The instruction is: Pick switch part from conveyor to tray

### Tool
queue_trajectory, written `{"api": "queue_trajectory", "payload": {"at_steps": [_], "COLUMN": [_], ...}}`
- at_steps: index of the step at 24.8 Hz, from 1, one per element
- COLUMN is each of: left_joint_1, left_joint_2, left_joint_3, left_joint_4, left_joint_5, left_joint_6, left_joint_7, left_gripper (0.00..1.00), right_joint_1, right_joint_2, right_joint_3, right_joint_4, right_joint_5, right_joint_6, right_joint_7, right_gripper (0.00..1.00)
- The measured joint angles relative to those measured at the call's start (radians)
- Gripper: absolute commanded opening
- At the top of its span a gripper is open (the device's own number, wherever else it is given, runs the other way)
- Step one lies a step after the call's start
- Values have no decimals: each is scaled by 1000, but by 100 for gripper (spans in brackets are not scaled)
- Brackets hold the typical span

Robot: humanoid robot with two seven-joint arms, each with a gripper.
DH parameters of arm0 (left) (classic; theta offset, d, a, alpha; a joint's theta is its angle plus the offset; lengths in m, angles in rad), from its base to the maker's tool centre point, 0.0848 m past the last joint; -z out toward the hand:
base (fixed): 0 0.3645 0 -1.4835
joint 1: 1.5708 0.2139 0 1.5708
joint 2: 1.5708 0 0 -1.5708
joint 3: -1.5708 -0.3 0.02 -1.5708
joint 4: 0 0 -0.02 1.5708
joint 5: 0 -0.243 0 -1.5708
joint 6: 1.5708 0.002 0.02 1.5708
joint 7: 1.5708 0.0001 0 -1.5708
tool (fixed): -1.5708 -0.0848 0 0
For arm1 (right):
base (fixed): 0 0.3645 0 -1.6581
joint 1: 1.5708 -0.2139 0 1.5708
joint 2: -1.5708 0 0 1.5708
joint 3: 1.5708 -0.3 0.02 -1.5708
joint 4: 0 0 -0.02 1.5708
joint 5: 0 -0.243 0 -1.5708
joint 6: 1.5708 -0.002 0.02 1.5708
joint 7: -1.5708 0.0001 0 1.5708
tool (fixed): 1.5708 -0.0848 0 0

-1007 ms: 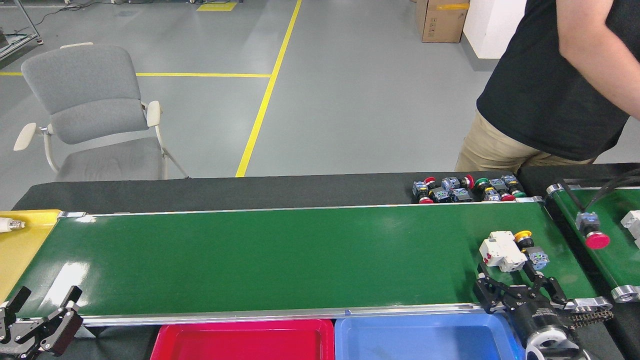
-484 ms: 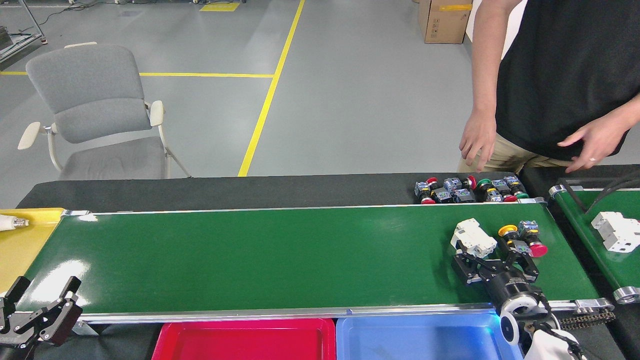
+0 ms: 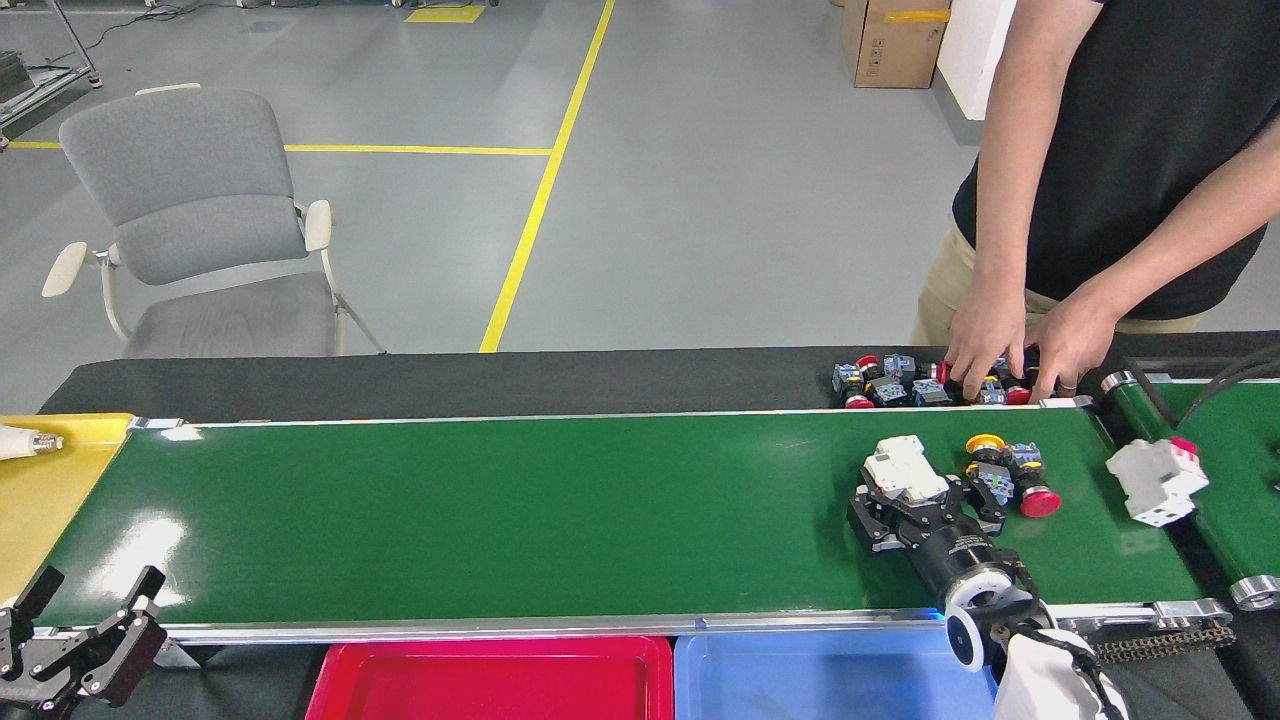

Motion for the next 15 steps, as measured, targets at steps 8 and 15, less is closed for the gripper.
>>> {"api": "queue_trajectory", "payload": {"at_steps": [8,15], "left_joint_1": [8,22], "left_joint_2": [1,1], "left_joint_3": [11,6], "left_joint_4": [10,8], "left_joint_5": [0,-2], "left_joint_6": [-3,-5], "left_joint_7": [-4,-6], "left_gripper": [100,100], "right_joint_1": [481,527], "right_joint_2": [-70,26], "right_joint_3": [-203,-310], "right_joint_4": [-356,-355], "right_joint_5": [-51,-53], "right_joint_6": [-458,-497], "right_joint_7": [-82,-92], "right_gripper": [86,100]}}
